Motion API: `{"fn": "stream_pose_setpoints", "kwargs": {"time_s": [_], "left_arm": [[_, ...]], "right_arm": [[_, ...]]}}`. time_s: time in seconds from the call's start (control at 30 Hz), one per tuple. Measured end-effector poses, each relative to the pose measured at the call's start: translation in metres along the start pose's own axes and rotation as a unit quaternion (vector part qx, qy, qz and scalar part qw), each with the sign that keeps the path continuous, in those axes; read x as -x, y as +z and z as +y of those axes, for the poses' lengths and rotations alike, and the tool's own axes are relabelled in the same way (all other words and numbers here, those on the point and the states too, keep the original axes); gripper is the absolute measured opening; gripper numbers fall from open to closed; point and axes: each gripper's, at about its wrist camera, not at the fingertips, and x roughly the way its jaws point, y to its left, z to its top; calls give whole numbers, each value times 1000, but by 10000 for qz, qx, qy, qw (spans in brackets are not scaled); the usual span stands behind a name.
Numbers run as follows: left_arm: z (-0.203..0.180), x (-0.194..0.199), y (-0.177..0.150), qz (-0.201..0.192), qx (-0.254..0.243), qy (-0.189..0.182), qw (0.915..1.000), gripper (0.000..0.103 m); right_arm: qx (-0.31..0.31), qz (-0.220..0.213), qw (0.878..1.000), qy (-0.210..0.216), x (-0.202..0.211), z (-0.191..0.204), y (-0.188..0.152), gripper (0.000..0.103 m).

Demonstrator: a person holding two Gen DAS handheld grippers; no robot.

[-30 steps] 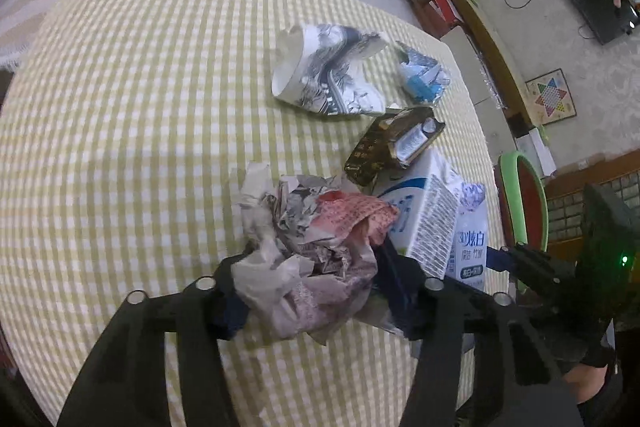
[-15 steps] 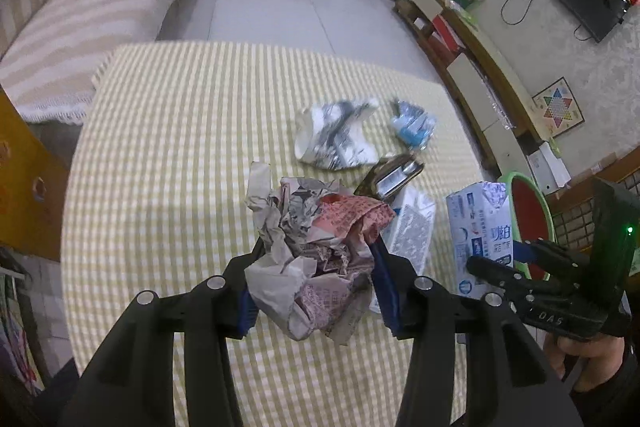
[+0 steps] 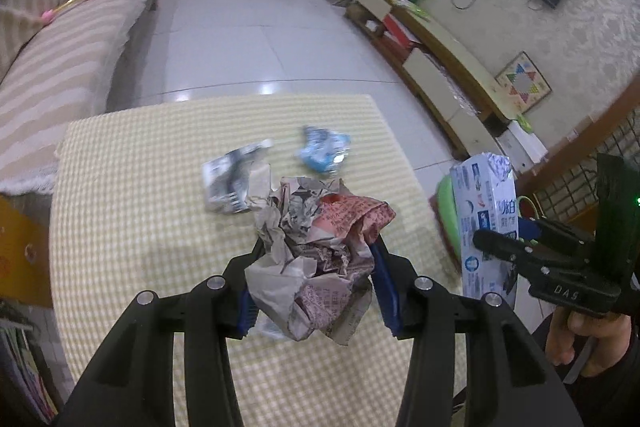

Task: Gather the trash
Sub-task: 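Carry the crumpled paper with the left gripper while the right gripper carries the toothpaste box over the bin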

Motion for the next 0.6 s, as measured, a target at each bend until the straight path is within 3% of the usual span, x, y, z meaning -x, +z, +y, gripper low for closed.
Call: {"fn": "stream_pose_setpoints", "kwargs": {"time_s": [0.33,0.6], "left_arm": [[-81,-22,16,90,-558,-395,9976,45],[-155,-43,26,202,-1028,-857,9908,45]], "right_arm": [[-572,-454,9966,-383,46,-73,-2,49],[-1010,-605,9907,-688,68,-129,-11,49]]}}
